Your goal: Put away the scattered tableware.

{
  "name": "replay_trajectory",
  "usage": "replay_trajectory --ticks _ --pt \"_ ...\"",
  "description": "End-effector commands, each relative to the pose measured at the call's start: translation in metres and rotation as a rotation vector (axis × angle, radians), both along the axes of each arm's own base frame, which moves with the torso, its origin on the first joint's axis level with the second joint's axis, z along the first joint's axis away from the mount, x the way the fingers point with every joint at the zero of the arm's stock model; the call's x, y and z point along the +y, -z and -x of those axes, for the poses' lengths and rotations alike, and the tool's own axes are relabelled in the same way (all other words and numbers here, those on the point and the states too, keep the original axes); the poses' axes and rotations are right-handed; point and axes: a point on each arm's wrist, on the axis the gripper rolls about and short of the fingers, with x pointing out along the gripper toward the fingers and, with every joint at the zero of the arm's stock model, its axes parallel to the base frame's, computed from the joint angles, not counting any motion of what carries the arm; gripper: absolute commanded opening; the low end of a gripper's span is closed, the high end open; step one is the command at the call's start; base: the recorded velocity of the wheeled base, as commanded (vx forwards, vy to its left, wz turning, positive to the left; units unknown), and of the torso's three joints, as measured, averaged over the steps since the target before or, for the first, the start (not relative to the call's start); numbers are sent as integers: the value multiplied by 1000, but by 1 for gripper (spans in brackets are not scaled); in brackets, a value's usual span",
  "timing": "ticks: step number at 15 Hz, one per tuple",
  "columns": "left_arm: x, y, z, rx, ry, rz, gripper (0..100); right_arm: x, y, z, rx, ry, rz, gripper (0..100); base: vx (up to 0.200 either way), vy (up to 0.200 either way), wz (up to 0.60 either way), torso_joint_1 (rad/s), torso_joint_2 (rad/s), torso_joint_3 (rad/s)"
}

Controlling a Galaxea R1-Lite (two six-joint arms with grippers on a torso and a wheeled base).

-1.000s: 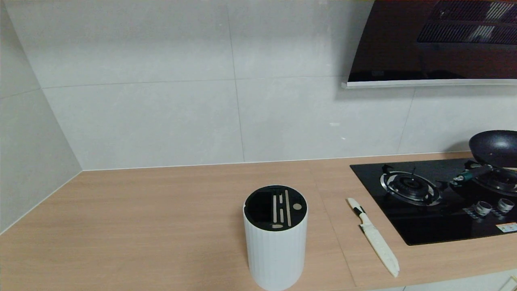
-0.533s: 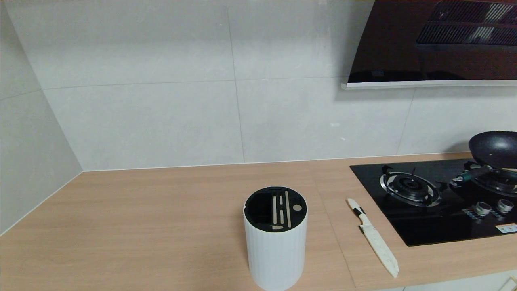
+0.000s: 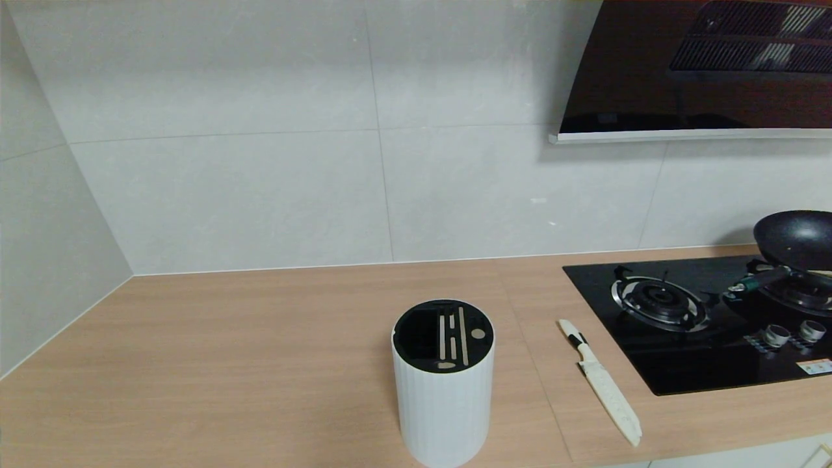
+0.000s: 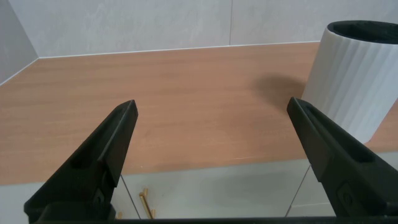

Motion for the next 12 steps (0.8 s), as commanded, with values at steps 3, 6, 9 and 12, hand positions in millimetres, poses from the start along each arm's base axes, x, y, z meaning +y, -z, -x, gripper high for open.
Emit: replay_trajectory --ticks 3,6,9,12 --pt "0 0 0 1 1 0 100 13 -39 -116 457 -113 12 100 0 0 0 0 0 0" --pt "0 0 0 1 1 0 100 24 -33 -184 573 -114 28 100 0 0 0 0 0 0" --pt "0 0 0 1 0 0 100 35 -3 -239 669 -128 44 100 0 0 0 0 0 0" --pt "0 0 0 1 1 0 100 42 33 -288 702 -123 51 100 0 0 0 0 0 0"
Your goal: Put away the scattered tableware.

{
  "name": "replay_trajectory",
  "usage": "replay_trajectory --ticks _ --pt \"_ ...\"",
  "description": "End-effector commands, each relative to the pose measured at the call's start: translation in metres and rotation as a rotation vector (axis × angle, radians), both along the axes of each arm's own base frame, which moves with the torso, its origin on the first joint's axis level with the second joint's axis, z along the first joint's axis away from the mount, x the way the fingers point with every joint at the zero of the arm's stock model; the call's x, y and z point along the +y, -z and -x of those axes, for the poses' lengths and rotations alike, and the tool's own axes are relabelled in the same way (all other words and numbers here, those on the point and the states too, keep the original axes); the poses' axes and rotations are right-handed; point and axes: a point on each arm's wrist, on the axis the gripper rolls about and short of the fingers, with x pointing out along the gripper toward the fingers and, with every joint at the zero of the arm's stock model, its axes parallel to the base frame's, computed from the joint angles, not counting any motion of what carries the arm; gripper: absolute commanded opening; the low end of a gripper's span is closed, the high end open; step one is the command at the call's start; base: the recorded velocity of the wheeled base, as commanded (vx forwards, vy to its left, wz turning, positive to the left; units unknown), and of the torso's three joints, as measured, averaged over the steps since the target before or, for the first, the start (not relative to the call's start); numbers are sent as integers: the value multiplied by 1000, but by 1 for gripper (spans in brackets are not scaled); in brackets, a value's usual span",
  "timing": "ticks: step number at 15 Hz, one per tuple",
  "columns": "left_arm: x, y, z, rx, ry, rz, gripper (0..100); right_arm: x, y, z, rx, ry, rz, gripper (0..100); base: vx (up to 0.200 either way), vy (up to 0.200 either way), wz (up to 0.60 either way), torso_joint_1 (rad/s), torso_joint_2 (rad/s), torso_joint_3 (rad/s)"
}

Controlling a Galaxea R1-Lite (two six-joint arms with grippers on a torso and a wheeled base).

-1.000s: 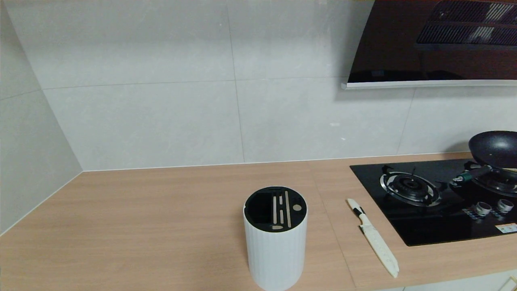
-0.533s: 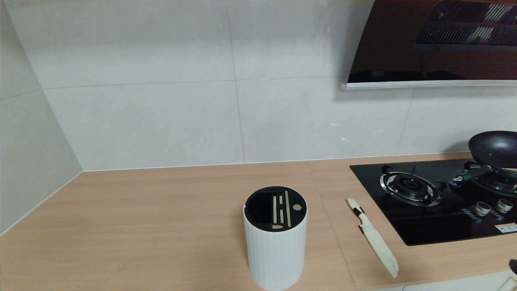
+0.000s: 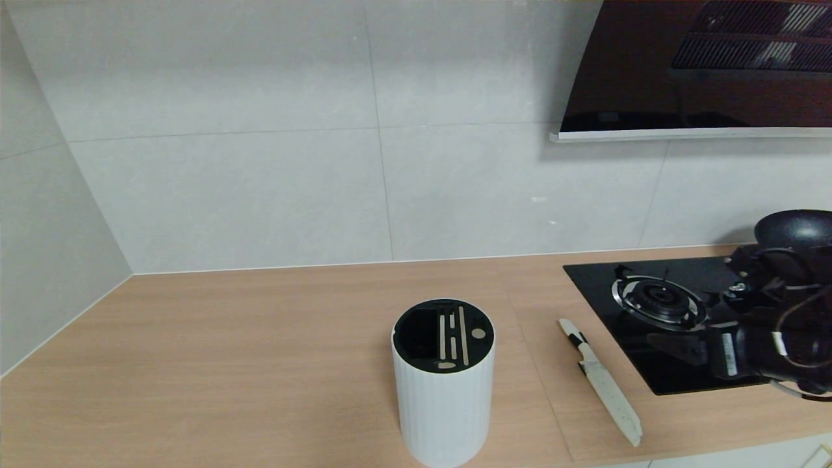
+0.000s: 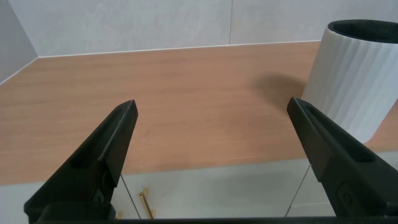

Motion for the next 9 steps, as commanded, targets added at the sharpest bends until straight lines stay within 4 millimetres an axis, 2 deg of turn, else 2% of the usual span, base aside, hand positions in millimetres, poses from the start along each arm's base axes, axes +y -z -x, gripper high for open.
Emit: replay_trajectory --ticks 1,4,7,9 --pt "0 0 0 1 0 0 100 13 62 -69 138 -11 24 100 0 0 0 0 0 0" --pt "0 0 0 1 0 0 100 19 102 -107 191 -2 41 100 0 0 0 0 0 0" --pt "0 0 0 1 0 0 100 22 143 -124 232 6 57 100 0 0 0 0 0 0" --pt "0 0 0 1 0 0 100 23 162 -131 219 29 81 100 0 0 0 0 0 0"
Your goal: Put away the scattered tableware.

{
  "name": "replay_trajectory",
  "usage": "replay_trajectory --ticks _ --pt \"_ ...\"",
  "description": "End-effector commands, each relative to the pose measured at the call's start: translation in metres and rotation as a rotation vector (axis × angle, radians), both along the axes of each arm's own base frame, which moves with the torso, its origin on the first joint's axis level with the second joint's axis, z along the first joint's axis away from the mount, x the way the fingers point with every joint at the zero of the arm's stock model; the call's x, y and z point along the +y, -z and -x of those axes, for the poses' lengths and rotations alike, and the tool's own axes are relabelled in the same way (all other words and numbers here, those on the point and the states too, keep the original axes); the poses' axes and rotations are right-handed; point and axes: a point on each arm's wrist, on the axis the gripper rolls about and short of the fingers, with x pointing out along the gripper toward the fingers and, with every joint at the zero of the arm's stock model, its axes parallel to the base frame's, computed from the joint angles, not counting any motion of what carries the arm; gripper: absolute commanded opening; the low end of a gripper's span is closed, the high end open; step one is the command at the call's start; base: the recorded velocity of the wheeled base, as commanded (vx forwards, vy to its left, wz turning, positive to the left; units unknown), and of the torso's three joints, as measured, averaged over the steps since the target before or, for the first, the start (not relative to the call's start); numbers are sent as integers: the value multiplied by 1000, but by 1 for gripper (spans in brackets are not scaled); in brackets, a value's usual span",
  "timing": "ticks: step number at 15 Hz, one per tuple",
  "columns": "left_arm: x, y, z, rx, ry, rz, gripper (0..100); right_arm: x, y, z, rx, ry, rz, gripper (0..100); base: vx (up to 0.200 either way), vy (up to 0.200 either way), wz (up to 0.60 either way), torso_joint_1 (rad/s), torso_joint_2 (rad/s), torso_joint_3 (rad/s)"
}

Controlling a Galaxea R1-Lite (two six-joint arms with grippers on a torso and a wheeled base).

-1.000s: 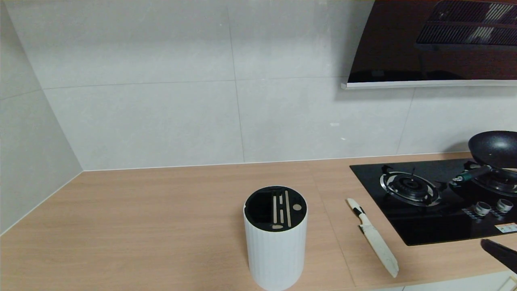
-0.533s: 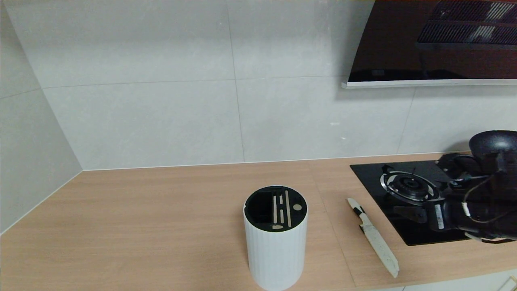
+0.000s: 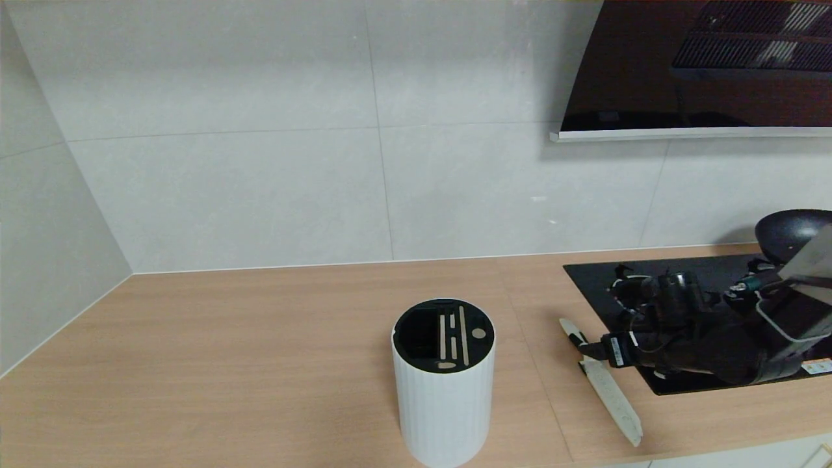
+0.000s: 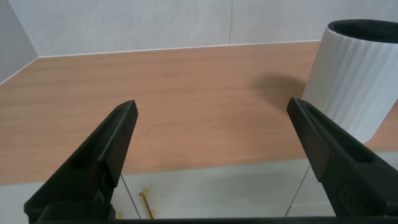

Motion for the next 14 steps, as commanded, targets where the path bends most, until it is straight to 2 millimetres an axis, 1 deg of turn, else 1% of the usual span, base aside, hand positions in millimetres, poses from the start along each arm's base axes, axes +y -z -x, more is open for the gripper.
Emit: replay_trajectory --ticks 1,3,13,14 --pt "0 0 0 1 -1 0 100 3 41 -9 63 9 27 100 0 0 0 0 0 0" --pt "0 0 0 1 1 0 100 4 49 -12 74 7 29 100 0 0 0 0 0 0" --pt "0 0 0 1 1 0 100 4 55 -20 66 28 43 100 0 0 0 0 0 0" --pt "0 0 0 1 1 0 100 5 55 -20 65 26 46 0 0 0 0 0 0 0"
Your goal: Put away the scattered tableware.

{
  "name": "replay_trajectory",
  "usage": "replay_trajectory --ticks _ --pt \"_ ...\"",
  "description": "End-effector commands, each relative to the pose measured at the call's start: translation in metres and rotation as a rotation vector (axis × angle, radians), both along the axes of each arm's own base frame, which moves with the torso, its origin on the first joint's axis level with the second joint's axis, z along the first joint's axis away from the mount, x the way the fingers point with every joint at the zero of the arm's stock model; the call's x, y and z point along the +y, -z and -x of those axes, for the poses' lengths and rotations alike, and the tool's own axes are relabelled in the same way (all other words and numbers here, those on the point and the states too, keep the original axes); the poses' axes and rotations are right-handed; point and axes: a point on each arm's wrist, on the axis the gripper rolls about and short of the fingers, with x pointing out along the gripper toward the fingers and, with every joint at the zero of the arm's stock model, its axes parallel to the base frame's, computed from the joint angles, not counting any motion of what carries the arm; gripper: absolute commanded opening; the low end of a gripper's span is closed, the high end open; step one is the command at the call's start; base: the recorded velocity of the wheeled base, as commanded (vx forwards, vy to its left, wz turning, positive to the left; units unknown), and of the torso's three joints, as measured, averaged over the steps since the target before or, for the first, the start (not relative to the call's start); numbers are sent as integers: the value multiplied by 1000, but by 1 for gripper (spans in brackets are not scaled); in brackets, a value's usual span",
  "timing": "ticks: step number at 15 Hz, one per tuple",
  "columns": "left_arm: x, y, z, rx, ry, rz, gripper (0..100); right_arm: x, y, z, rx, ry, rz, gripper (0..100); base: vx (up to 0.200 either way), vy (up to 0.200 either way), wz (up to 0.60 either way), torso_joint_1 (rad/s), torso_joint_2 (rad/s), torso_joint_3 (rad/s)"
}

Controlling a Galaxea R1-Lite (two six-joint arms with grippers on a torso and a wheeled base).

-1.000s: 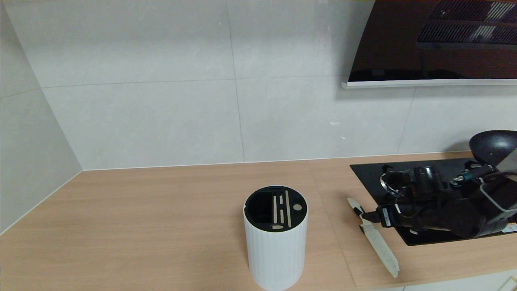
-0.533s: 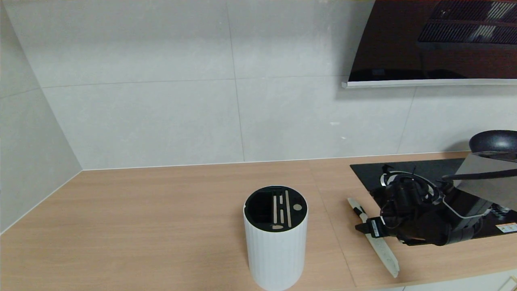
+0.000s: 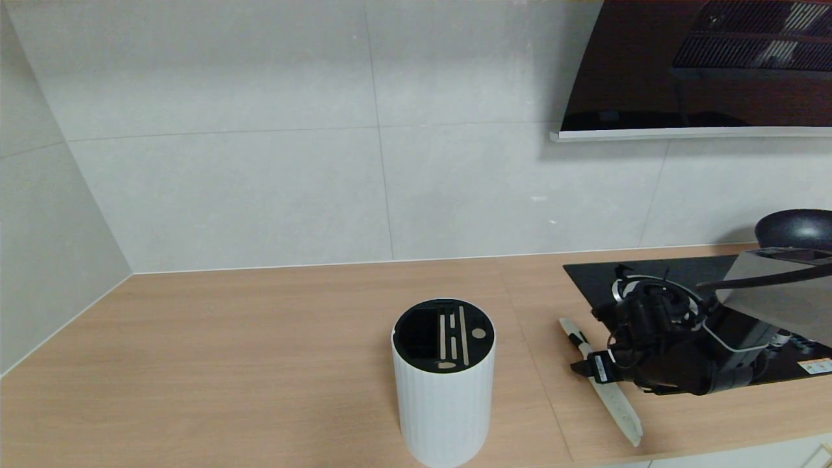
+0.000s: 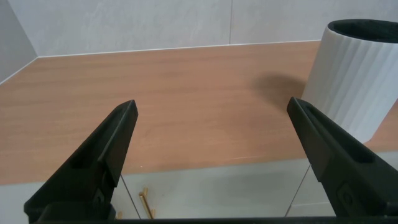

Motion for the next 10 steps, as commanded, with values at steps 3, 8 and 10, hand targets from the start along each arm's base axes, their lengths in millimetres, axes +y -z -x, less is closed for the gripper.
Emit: replay_trajectory --ticks 3,8,10 --pt "0 0 0 0 0 0 100 5 1 1 4 -13 4 0 0 0 0 0 0 0" --pt "0 0 0 0 -1 0 100 5 -3 3 -7 10 30 0 0 0 0 0 0 0" --pt "0 0 0 0 0 0 100 4 -28 7 -64 20 29 0 0 0 0 0 0 0"
